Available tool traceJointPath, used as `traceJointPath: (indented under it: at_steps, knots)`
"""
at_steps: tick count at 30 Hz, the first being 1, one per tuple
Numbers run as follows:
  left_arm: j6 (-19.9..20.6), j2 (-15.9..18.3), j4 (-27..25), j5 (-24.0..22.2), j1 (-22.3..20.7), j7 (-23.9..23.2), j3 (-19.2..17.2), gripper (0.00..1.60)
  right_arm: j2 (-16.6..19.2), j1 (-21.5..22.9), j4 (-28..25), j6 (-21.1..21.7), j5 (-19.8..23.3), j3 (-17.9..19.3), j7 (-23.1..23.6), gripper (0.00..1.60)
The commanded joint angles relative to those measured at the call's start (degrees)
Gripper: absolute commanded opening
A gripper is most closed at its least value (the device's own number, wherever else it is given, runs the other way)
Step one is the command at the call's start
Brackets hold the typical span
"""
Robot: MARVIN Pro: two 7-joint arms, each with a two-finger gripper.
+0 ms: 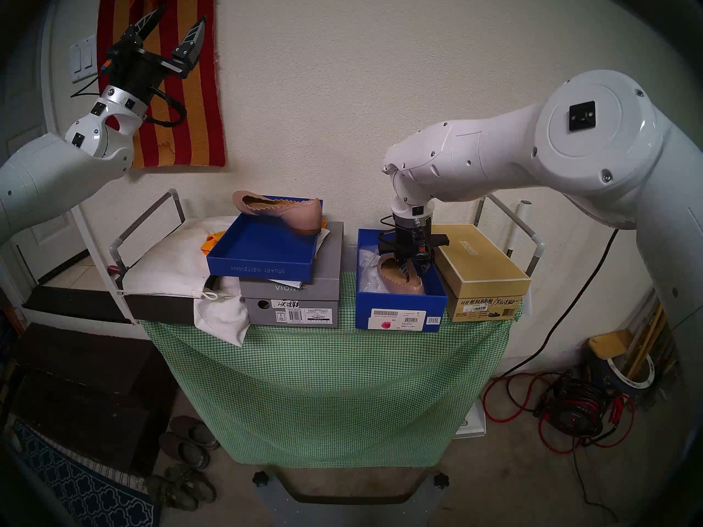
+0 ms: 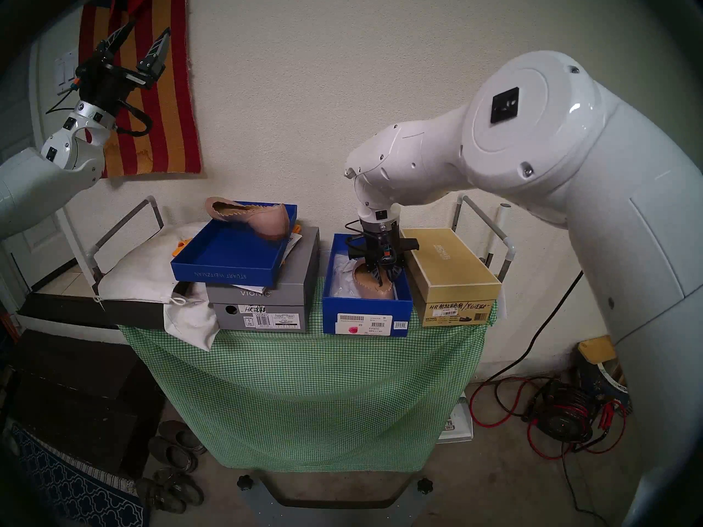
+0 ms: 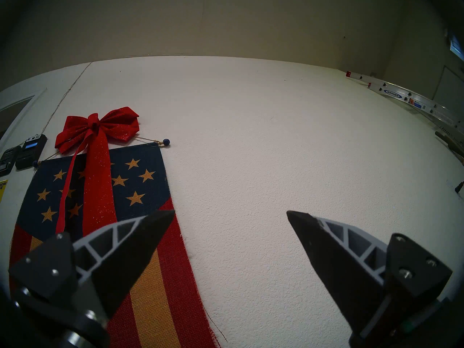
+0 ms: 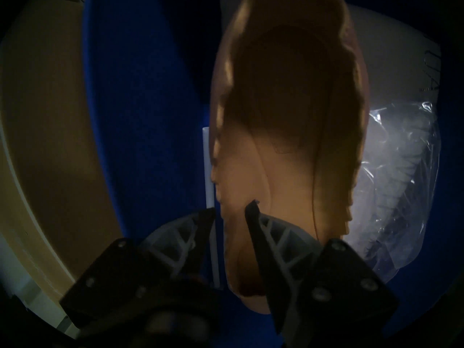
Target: Put shoes into shoe box
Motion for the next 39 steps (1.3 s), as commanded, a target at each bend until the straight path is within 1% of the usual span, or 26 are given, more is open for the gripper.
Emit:
traceJointPath:
  at_steps: [1,7,11,18,20,23,29,31,32,35,37,39]
  knots:
    - [0.00,-0.14,0.04,-0.02,-0.11,-0.01,-0.09,1.60,0.78,-2.23,1.17,0.09,1.94,-0.05,1.52,0.00]
    - [0.00,-0.15,0.05,-0.03,-0.12,-0.01,-0.07,1.60,1.55,-1.87,3.56,0.09,3.27,1.15,1.91,0.00]
    - [-0.01,-0.16,0.05,-0.03,-0.13,-0.01,-0.06,1.60,1.38,-2.27,5.53,0.09,2.20,0.62,3.42,0.00]
    - [-0.01,-0.17,0.06,-0.04,-0.14,-0.01,-0.04,1.60,1.47,-3.04,7.42,0.09,2.14,1.27,4.81,0.00]
    - [-0.01,-0.17,0.06,-0.05,-0.15,-0.01,-0.04,1.60,0.79,-3.26,8.73,0.09,0.98,1.01,5.40,0.00]
    - [-0.02,-0.17,0.07,-0.05,-0.15,-0.01,-0.03,1.60,0.84,-3.47,10.20,0.09,0.60,1.61,5.23,0.00]
    - [-0.02,-0.16,0.05,-0.06,-0.17,-0.01,0.00,1.60,-1.08,-7.63,16.59,0.09,-2.86,1.19,3.60,0.00]
    - [-0.02,-0.16,0.05,-0.06,-0.17,-0.01,0.00,1.60,-1.27,-8.35,17.63,0.09,-3.82,1.16,2.85,0.00]
    - [-0.03,-0.16,0.05,-0.06,-0.17,-0.01,0.01,1.60,-1.93,-9.07,18.79,0.09,-4.99,0.69,2.77,0.00]
    - [-0.03,-0.16,0.05,-0.07,-0.18,-0.01,0.02,1.60,-2.13,-10.09,20.32,0.09,-5.99,0.72,1.49,0.00]
    - [-0.03,-0.16,0.05,-0.07,-0.18,-0.01,0.03,1.60,-2.72,-10.96,21.40,0.09,-7.47,0.16,0.87,0.00]
    - [-0.03,-0.16,0.05,-0.07,-0.19,-0.01,0.03,1.60,-2.76,-11.22,21.70,0.09,-7.73,0.11,0.60,0.00]
